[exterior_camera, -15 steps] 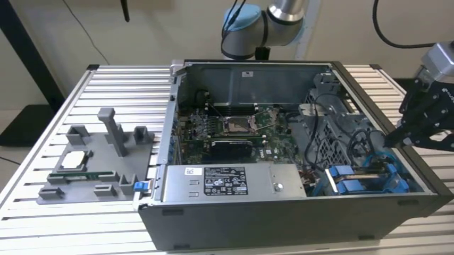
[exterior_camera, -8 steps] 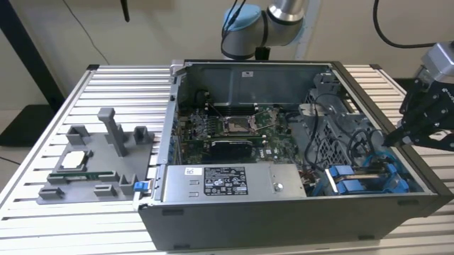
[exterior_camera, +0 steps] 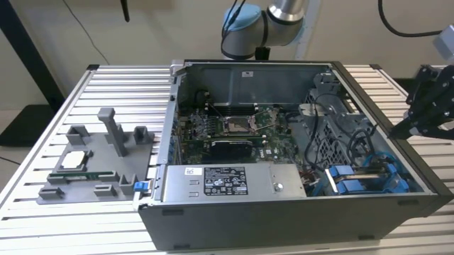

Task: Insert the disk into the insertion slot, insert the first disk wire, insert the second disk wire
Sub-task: 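Insert the second disk wire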

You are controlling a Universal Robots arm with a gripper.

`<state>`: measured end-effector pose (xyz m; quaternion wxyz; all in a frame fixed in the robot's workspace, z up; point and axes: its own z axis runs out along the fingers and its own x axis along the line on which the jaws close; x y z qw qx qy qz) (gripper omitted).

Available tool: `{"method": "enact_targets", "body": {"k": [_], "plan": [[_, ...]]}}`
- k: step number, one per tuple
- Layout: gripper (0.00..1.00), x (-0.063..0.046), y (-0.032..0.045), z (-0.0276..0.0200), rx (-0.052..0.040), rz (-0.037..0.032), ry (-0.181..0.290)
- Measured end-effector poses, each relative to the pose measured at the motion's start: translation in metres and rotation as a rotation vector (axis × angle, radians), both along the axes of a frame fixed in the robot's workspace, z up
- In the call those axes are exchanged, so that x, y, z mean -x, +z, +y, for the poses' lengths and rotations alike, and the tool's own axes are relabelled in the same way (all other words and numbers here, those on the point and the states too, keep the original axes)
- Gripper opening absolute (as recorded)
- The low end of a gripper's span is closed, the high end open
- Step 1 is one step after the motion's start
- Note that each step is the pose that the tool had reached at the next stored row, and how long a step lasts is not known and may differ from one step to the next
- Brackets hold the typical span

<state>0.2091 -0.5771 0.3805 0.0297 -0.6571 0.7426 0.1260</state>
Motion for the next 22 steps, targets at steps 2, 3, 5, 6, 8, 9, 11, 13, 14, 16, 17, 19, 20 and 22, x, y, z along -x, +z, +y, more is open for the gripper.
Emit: {"method": "enact_targets", "body": {"k": [2, 3, 5, 6, 8, 9, 11, 13, 14, 16, 17, 19, 20, 22], "plan": [[0.0, 0.001, 0.0062, -0.0001, 0.0, 0.0, 0.0], [0.0, 0.001, 0.0093, -0.0002, 0.0, 0.0, 0.0], [0.0, 0.002, 0.0151, -0.0003, -0.0001, 0.0, 0.0], [0.0, 0.002, 0.0177, -0.0004, 0.0, 0.0, 0.0], [0.0, 0.003, 0.0221, -0.0008, -0.0001, 0.0, 0.0], [0.0, 0.004, 0.0241, -0.001, -0.0001, 0.0, 0.0], [0.0, 0.005, 0.0273, -0.0013, -0.0001, 0.0, 0.0], [0.0, 0.006, 0.0301, -0.0018, -0.0002, 0.0, 0.0], [0.0, 0.007, 0.0316, -0.0021, -0.0003, 0.0, 0.0], [0.0, 0.008, 0.0344, -0.0029, 0.0, 0.0, 0.0], [0.0, 0.009, 0.0353, -0.0035, -0.0001, -0.0001, 0.0], [0.0, 0.012, 0.0363, -0.0059, -0.001, -0.0008, 0.0], [0.0, 0.013, 0.0363, -0.0077, -0.0019, -0.0017, 0.0], [0.0, 0.017, 0.0364, -0.0112, -0.0034, -0.0045, 0.0]]}}
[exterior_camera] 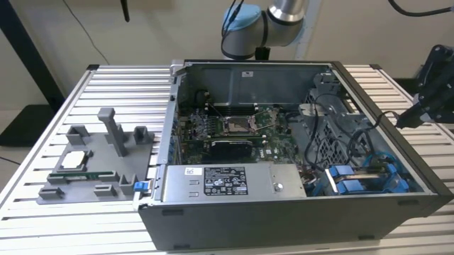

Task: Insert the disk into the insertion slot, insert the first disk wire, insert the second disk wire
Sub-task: 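Insert the second disk wire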

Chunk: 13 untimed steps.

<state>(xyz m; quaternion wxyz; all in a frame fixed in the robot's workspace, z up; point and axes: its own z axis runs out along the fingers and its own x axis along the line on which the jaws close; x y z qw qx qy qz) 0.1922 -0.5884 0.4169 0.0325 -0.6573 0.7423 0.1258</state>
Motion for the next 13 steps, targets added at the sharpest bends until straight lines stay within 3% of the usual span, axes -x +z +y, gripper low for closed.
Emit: {"method": "enact_targets", "body": {"k": [13], "plan": [[0.0, 0.03, 0.0, -0.0209, -0.0078, -0.0223, 0.0]]}}
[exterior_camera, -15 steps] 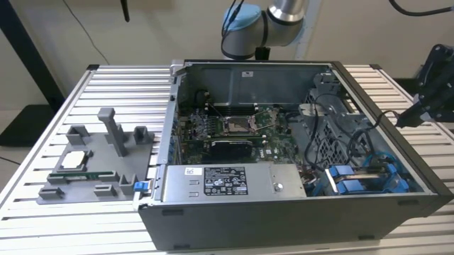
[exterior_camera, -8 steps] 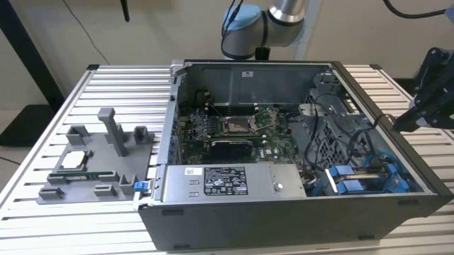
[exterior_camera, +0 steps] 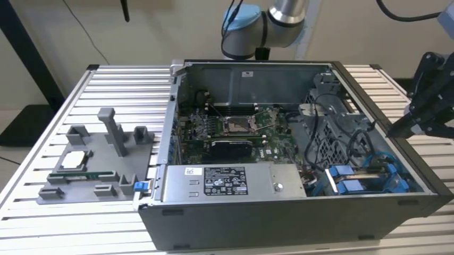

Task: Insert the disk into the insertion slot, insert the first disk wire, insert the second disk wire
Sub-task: 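Insert the second disk wire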

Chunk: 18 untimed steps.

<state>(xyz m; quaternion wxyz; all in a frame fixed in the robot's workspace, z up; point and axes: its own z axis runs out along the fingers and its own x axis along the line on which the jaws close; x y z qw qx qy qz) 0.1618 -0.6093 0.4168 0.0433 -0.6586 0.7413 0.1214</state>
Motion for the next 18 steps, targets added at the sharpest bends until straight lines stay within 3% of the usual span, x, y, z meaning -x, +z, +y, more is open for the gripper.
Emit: {"method": "enact_targets", "body": {"k": [7, 11, 14, 18], "plan": [[0.0, 0.013, 0.0, -0.0071, -0.0078, -0.0111, 0.003], [0.0, 0.02, -0.0001, -0.0055, -0.0156, -0.0232, 0.003], [0.0, 0.021, 0.0, -0.0029, -0.022, -0.0269, 0.002], [0.0, 0.027, -0.0033, -0.0026, -0.0227, -0.0362, 0.002]]}}
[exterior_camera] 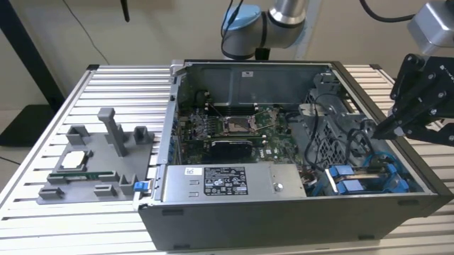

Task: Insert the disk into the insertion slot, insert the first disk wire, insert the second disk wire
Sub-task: 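Insert the second disk wire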

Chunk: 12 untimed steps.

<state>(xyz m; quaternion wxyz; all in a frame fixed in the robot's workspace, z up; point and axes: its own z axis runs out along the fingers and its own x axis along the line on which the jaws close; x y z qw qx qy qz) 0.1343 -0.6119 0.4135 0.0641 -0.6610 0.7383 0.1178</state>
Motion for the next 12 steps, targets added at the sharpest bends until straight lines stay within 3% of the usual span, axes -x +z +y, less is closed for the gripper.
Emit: {"method": "enact_targets", "body": {"k": [5, 10, 12], "plan": [[0.0, 0.014, -0.0087, 0.0, 0.0, -0.0071, 0.004], [0.0, 0.021, -0.0161, 0.0004, -0.0001, -0.0302, 0.017], [0.0, 0.022, -0.0187, 0.0005, -0.0002, -0.0353, 0.027]]}}
